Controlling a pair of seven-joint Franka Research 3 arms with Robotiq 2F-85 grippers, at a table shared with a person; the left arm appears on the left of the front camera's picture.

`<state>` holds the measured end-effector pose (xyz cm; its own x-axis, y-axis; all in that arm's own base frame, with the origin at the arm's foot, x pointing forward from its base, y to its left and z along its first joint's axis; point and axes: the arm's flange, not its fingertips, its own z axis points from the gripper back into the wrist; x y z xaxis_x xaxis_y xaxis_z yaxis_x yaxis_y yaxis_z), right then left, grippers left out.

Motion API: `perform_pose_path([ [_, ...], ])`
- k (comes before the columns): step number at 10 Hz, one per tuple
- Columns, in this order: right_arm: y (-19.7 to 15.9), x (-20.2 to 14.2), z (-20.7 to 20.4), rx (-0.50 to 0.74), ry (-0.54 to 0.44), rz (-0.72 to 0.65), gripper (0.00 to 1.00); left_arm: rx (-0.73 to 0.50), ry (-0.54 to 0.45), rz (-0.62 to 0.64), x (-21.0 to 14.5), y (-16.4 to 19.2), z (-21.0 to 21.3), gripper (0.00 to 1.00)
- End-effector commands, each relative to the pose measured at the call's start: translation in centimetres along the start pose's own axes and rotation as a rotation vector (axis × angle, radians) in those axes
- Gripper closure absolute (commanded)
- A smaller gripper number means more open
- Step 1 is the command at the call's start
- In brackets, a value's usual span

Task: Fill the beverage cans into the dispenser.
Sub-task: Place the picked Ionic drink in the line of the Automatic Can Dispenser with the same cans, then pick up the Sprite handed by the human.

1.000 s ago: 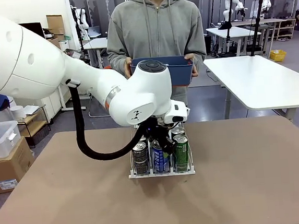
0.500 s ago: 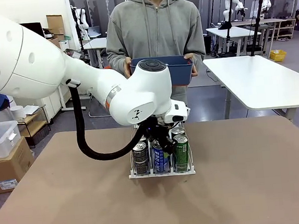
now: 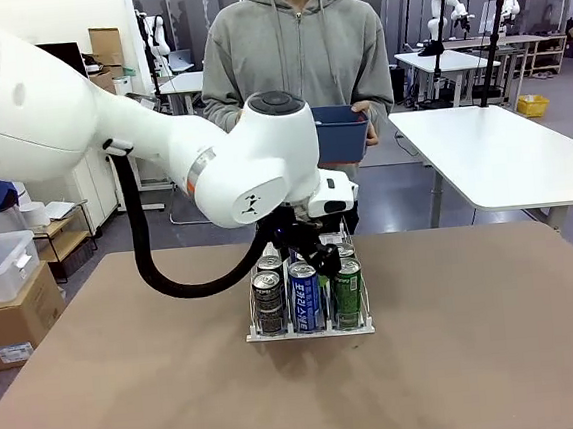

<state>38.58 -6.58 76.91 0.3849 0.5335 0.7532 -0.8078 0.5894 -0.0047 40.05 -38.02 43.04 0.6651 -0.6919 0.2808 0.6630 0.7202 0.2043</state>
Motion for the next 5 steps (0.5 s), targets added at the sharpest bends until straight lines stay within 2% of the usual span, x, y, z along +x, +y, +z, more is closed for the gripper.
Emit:
perform_pose_path([
  [1,0.2,-0.1,-0.3,0.005,-0.002,0.002,0.00,0.010,-0.040,0.011,-2.2,-0.4,1.1,0.00],
  [2,0.2,-0.1,-0.3,0.005,-0.002,0.002,0.00,0.021,-0.045,-0.012,-3.1,-0.7,1.8,0.00],
  [3,0.2,-0.1,-0.3,0.005,-0.002,0.002,0.00,0.012,-0.018,-0.001,-0.6,0.0,1.0,0.00],
  [5,0.2,-0.1,-0.3,0.005,-0.002,0.002,0.00,0.012,-0.018,-0.001,-0.6,0.0,1.0,0.00],
])
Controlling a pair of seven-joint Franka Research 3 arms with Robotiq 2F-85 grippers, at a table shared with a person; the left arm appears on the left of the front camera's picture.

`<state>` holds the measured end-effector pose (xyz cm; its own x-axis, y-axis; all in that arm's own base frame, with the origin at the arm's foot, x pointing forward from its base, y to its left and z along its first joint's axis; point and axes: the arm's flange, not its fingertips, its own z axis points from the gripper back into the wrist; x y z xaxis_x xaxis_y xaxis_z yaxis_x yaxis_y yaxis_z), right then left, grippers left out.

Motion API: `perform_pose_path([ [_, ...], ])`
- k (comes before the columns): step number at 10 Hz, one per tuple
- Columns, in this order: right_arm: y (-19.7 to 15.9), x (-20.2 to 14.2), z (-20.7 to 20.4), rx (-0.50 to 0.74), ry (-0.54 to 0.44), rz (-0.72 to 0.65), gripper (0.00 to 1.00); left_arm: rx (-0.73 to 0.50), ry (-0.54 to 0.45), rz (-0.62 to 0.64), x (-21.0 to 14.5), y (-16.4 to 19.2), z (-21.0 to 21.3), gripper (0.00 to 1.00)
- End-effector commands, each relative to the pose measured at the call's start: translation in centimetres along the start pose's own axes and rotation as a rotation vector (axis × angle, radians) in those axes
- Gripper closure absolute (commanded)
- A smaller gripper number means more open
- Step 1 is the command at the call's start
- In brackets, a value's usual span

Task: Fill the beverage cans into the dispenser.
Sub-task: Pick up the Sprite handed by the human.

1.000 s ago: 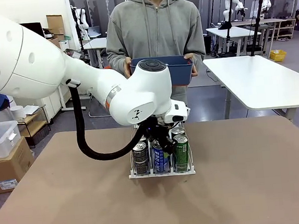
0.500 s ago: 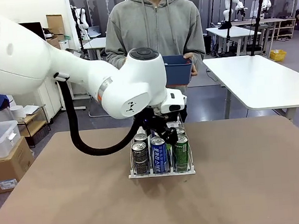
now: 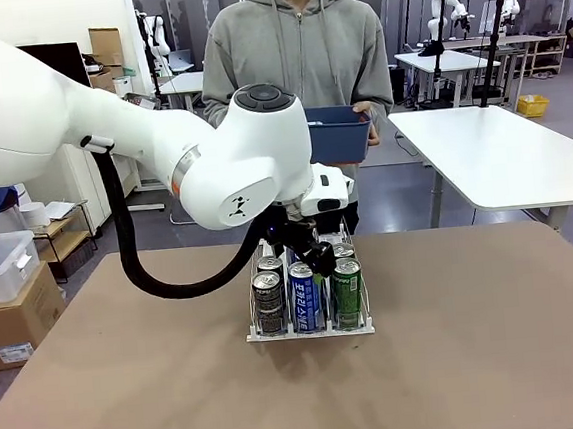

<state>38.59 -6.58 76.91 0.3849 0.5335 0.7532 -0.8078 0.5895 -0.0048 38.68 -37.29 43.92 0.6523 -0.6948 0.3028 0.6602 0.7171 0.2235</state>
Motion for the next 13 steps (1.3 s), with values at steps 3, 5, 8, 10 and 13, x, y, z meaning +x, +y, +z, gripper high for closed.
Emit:
perform_pose_path([
  [3,0.2,-0.1,-0.3,0.005,-0.002,0.002,0.00,-0.007,0.007,0.005,0.6,0.2,-0.4,0.00],
  [5,0.2,-0.1,-0.3,0.005,-0.002,0.002,0.00,-0.007,0.005,0.001,0.2,0.0,-0.5,0.00],
  [8,0.2,-0.1,-0.3,0.005,-0.002,0.002,0.00,-0.164,0.120,-0.001,-1.5,4.8,3.5,0.00],
  [10,0.2,-0.1,-0.3,0.005,-0.002,0.002,0.00,-0.199,0.097,-0.057,-0.5,9.5,5.7,0.00],
  [13,0.2,-0.1,-0.3,0.005,-0.002,0.002,0.00,-0.408,0.021,0.012,-2.1,14.9,12.7,0.00],
])
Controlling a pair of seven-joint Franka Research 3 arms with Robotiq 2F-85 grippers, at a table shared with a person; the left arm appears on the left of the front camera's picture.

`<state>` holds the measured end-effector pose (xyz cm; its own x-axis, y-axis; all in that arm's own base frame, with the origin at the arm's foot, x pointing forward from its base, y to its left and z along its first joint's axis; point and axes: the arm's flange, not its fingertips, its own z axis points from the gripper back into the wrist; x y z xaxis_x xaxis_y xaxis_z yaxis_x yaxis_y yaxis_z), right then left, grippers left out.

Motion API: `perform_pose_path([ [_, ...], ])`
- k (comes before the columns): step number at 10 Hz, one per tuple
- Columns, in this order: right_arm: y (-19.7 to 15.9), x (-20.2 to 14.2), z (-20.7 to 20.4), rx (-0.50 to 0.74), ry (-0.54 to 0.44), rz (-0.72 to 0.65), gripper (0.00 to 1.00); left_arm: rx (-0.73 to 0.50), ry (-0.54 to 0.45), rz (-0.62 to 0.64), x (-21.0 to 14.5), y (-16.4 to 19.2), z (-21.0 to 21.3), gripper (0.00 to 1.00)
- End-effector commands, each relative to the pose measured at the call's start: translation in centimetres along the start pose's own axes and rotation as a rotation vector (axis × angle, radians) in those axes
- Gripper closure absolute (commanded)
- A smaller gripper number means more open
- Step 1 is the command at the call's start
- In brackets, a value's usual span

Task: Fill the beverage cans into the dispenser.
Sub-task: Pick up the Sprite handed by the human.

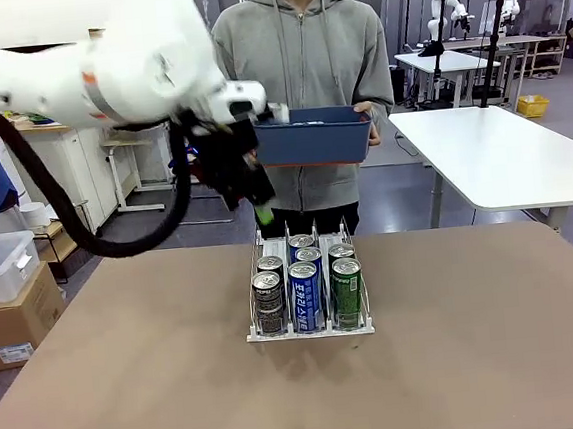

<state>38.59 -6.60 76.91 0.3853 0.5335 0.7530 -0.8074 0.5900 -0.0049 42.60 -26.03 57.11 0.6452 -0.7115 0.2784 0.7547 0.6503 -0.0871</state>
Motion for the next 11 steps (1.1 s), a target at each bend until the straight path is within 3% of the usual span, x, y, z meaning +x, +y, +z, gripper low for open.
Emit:
perform_pose_path([
  [1,0.2,-0.1,-0.3,0.006,-0.002,0.002,0.00,-0.090,-0.042,0.005,-0.6,2.6,5.0,0.00],
  [5,0.2,-0.1,-0.3,0.006,-0.002,0.002,0.00,-0.088,-0.200,0.048,-0.9,4.7,16.5,0.00],
  [9,0.2,-0.1,-0.3,0.006,-0.002,0.002,0.00,-0.070,-0.319,-0.070,-1.8,5.5,22.4,0.00],
  [11,0.2,-0.1,-0.3,0.006,-0.002,0.002,0.00,-0.037,-0.301,-0.020,-1.2,5.1,22.3,0.00],
])
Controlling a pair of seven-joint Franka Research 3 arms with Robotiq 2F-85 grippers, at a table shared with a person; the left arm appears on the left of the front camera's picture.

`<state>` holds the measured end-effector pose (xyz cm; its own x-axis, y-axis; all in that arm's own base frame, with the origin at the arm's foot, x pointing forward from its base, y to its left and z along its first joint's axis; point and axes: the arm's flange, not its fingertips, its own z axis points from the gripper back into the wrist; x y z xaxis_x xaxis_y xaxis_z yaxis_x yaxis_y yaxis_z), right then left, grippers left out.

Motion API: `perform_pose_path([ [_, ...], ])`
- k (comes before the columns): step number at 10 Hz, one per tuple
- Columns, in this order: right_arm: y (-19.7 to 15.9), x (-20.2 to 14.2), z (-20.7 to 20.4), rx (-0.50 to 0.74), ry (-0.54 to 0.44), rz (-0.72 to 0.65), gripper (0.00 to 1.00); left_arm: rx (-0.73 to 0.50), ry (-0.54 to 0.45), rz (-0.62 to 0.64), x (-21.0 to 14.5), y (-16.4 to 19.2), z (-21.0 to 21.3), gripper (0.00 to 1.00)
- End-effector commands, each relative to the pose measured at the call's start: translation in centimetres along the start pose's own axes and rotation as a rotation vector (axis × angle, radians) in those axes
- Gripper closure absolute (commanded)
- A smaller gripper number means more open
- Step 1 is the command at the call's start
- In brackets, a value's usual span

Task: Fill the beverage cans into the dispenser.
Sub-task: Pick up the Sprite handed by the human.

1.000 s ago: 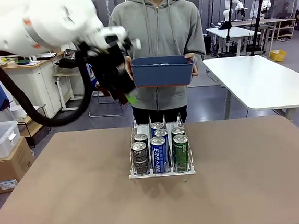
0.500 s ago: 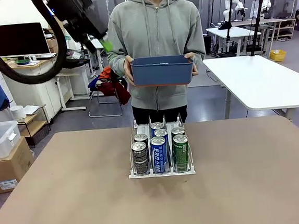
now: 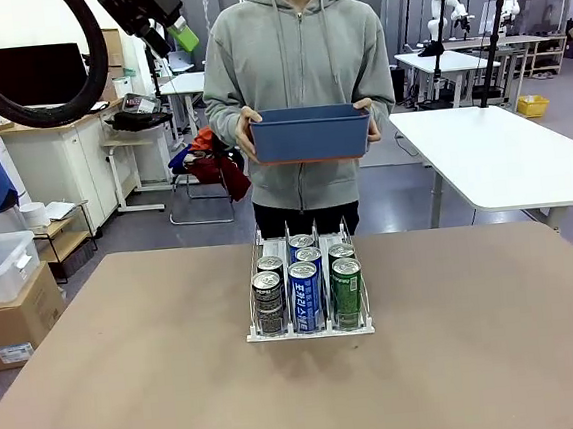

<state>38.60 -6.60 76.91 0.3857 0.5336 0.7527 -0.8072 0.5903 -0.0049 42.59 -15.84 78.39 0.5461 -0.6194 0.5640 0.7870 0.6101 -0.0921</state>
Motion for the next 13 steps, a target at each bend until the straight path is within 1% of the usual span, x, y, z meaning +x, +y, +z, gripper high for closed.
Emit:
perform_pose_path([
  [1,0.2,0.0,-0.3,0.006,-0.003,0.002,0.00,-0.007,0.013,0.026,-0.1,0.4,-0.8,0.00],
  [5,0.2,0.0,-0.3,0.006,-0.003,0.002,0.00,-0.007,0.013,0.026,-0.1,0.4,-0.8,0.00],
  [6,0.2,0.0,-0.3,0.006,-0.003,0.002,0.00,-0.008,0.014,0.008,0.1,0.4,-1.0,0.00],
  [7,0.2,0.0,-0.3,0.006,-0.003,0.002,0.00,0.005,0.023,-0.051,0.6,0.4,0.5,0.00],
  [8,0.2,0.0,-0.3,0.006,-0.003,0.002,0.00,-0.020,0.018,-0.069,1.1,0.4,1.8,0.00],
  [10,0.2,0.0,-0.3,0.006,-0.003,0.002,0.00,-0.116,-0.001,-0.131,1.7,0.7,3.7,0.00],
  [11,0.2,0.0,-0.3,0.006,-0.003,0.002,0.00,-0.141,-0.006,-0.155,2.0,1.4,4.4,0.00],
  [13,0.2,0.0,-0.3,0.006,-0.003,0.002,0.00,-0.149,-0.043,-0.178,2.8,2.8,5.4,0.00],
])
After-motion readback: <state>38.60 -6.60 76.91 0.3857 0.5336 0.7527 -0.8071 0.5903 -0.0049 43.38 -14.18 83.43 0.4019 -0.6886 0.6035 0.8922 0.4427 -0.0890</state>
